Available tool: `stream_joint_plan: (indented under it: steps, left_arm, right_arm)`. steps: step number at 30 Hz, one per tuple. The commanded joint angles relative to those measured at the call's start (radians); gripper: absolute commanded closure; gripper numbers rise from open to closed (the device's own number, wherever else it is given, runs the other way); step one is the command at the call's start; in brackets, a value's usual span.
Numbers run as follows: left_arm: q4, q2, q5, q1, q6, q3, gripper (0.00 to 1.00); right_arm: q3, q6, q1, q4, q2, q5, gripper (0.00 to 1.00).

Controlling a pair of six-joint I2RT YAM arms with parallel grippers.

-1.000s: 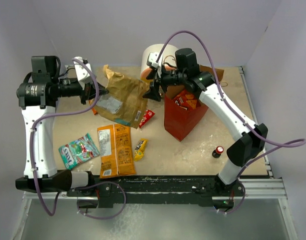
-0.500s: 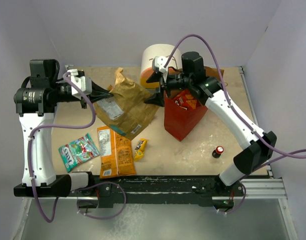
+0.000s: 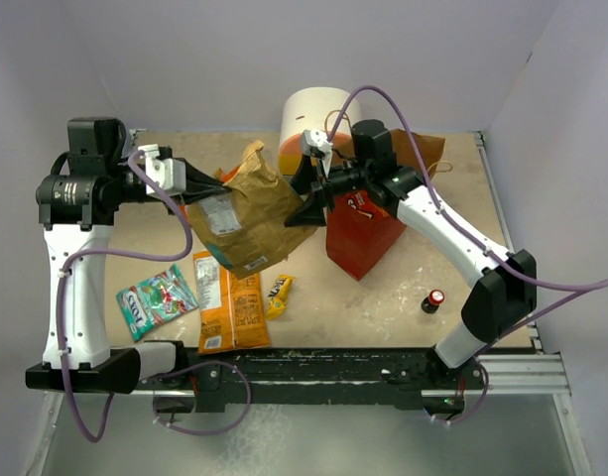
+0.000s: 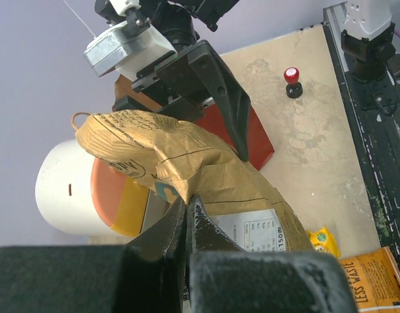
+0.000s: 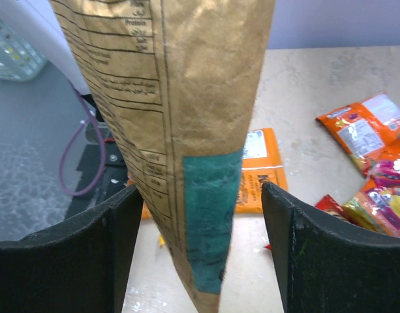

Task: Place the snacks into the paper bag
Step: Place the snack in the paper bag.

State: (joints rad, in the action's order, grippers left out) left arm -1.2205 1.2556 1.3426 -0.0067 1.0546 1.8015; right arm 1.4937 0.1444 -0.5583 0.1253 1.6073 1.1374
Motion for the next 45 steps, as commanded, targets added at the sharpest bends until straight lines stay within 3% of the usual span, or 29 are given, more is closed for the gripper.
stream_joint_plan:
  steps: [1, 10, 14, 16, 20, 25, 28, 31, 34, 37, 45]
  left_arm:
    - [0.094, -0.016, 0.052, -0.007, 0.0, -0.006, 1.0]
    - [0.141, -0.009, 0.017, -0.007, -0.023, -0.02, 1.0]
    - [0.147, -0.011, -0.01, -0.007, -0.04, 0.006, 1.0]
    - [0.146, -0.015, -0.019, -0.007, -0.051, 0.02, 1.0]
    - [0.147, -0.02, -0.021, -0.007, -0.085, 0.049, 0.96]
    - [0.222, -0.019, 0.047, -0.007, -0.21, 0.059, 0.72]
    - [0.311, -0.017, 0.069, -0.007, -0.314, 0.039, 0.51]
    - [0.389, -0.01, 0.035, -0.007, -0.403, 0.032, 0.32]
    - [0.448, -0.004, -0.007, -0.007, -0.469, 0.032, 0.21]
    - [0.475, -0.001, -0.019, -0.007, -0.495, 0.021, 0.16]
    - [0.514, -0.001, -0.035, -0.007, -0.512, -0.038, 0.15]
  right_arm:
    - [-0.002, -0.11, -0.003, -0.128, -0.045, 0.064, 0.32]
    - [-0.018, -0.108, 0.01, -0.124, -0.097, 0.018, 0.69]
    - [0.041, -0.101, 0.014, -0.084, -0.101, -0.019, 0.93]
    - [0.099, -0.05, 0.017, -0.012, -0.101, -0.059, 1.0]
    - [0.239, 0.125, 0.025, 0.18, -0.117, -0.175, 1.0]
    - [0.36, 0.365, 0.027, 0.376, -0.154, -0.303, 1.0]
    - [0.412, 0.497, 0.026, 0.476, -0.179, -0.429, 1.0]
    - [0.467, 0.61, 0.026, 0.564, -0.197, -0.568, 1.0]
    - [0.525, 0.704, 0.026, 0.634, -0.21, -0.695, 1.0]
    - [0.575, 0.793, 0.026, 0.695, -0.217, -0.8, 1.0]
    - [0.647, 0.956, 0.036, 0.779, -0.219, -1.064, 1.0]
